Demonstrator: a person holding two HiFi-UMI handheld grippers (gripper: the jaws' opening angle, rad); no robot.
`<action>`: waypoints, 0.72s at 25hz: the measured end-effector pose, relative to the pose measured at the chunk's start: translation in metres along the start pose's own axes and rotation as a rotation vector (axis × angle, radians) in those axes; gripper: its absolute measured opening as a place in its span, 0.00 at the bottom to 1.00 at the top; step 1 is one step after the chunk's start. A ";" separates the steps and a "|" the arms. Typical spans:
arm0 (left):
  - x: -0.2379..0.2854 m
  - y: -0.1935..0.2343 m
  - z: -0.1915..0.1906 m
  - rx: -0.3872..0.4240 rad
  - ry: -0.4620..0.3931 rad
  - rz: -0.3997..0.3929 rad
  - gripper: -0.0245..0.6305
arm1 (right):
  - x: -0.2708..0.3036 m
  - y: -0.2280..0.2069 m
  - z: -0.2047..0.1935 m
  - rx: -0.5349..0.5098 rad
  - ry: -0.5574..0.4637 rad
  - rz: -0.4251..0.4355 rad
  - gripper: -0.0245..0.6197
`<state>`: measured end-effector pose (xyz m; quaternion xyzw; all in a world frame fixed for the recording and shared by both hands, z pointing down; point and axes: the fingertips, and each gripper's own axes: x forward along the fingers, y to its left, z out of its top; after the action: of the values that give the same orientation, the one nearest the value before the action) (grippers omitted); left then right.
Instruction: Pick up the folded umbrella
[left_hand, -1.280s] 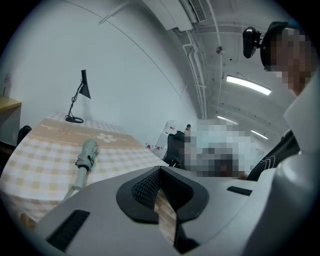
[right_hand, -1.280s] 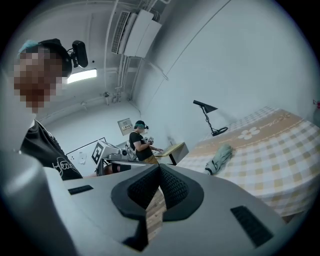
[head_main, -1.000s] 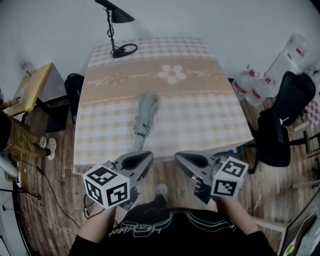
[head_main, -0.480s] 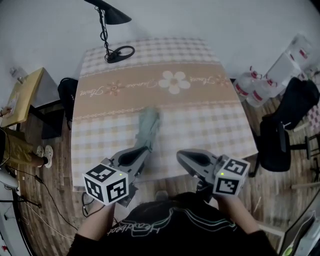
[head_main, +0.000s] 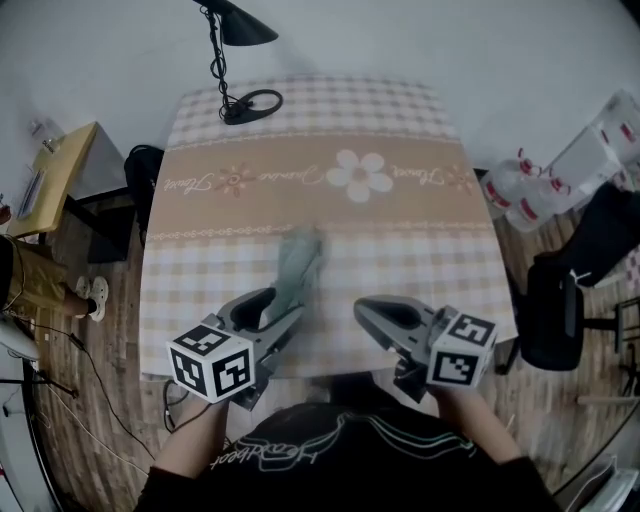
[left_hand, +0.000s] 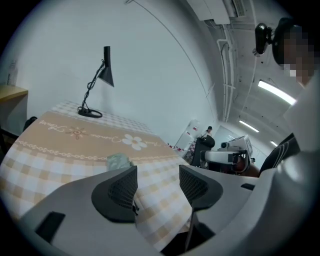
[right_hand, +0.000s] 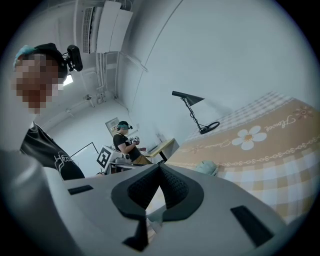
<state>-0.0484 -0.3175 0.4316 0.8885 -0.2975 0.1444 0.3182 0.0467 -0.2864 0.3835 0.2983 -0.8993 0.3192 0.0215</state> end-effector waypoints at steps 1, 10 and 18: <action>0.004 0.006 -0.001 0.001 0.002 0.031 0.43 | 0.001 -0.005 0.002 0.002 0.008 0.009 0.06; 0.053 0.063 -0.022 0.026 0.092 0.267 0.55 | -0.004 -0.069 0.012 0.063 0.059 0.052 0.06; 0.094 0.101 -0.058 0.068 0.254 0.421 0.63 | -0.007 -0.129 0.011 0.116 0.110 0.081 0.06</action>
<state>-0.0414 -0.3832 0.5659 0.7919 -0.4286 0.3277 0.2860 0.1249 -0.3687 0.4452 0.2445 -0.8880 0.3873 0.0404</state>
